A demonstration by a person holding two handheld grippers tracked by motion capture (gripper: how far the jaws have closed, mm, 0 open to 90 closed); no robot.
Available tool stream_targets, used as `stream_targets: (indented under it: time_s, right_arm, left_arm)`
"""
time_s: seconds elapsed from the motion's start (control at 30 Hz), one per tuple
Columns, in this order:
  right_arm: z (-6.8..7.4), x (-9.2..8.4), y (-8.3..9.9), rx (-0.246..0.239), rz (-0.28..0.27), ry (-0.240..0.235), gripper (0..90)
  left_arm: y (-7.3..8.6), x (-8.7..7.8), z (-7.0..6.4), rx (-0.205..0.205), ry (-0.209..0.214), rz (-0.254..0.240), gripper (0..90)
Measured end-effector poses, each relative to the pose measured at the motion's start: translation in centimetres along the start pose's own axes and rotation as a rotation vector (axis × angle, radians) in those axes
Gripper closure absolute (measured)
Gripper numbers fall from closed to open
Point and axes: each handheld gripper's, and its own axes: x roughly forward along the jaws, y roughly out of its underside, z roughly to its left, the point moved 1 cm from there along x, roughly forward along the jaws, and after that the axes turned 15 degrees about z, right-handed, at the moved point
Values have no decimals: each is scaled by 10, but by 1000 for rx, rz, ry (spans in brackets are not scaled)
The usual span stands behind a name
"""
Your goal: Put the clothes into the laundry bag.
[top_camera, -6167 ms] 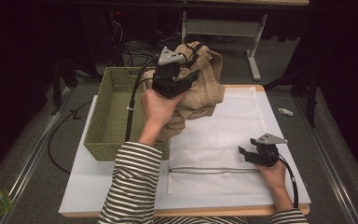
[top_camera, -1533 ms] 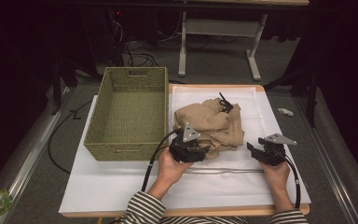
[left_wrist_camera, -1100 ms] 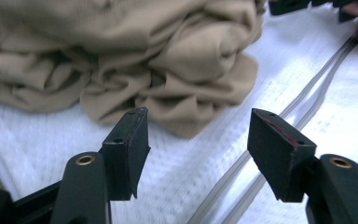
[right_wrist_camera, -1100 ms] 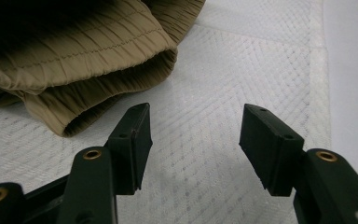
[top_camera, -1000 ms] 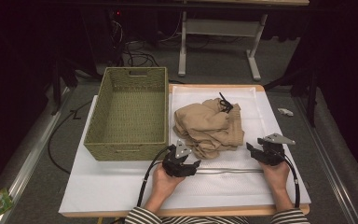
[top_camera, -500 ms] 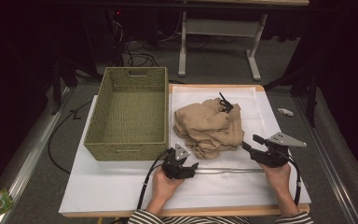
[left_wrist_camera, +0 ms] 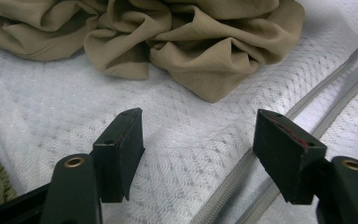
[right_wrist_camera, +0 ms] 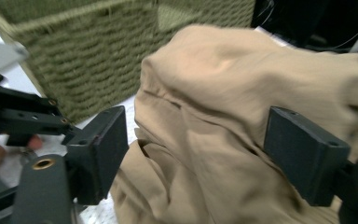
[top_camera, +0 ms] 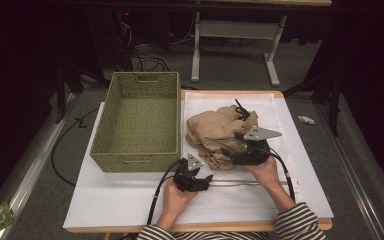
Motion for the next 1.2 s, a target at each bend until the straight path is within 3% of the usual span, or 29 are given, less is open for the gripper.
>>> stream_targets:
  time_s: [0.17, 0.5, 0.53, 0.7, 0.87, 0.9, 0.97, 1.2]
  right_arm:
    - [-2, 26, -2, 3, 69, 7, 144]
    - [-5, 59, 2, 8, 175, 9, 121]
    - [-3, 69, 4, -13, 217, 23, 128]
    - [3, 84, 4, -81, 298, 106, 170]
    - [1, 84, 3, -78, 309, 125, 268]
    - [0, 83, 4, -76, 302, 141, 365]
    - [-1, 82, 4, -83, 306, 159, 459]
    - [-8, 78, 5, -110, 310, 169, 711]
  left_arm:
    - [0, 0, 0, 6, 5, 1, 326]
    - [0, 0, 0, 7, 9, -4, 302]
    - [0, -1, 0, 12, 7, -3, 297]
    - [0, 0, -1, 13, 11, -6, 290]
    - [0, 0, -1, 19, 10, -3, 287]
    - [0, 0, -1, 21, 11, -2, 285]
    - [0, 0, -1, 26, 12, -2, 283]
    - [-1, 1, -4, 63, 7, 24, 277]
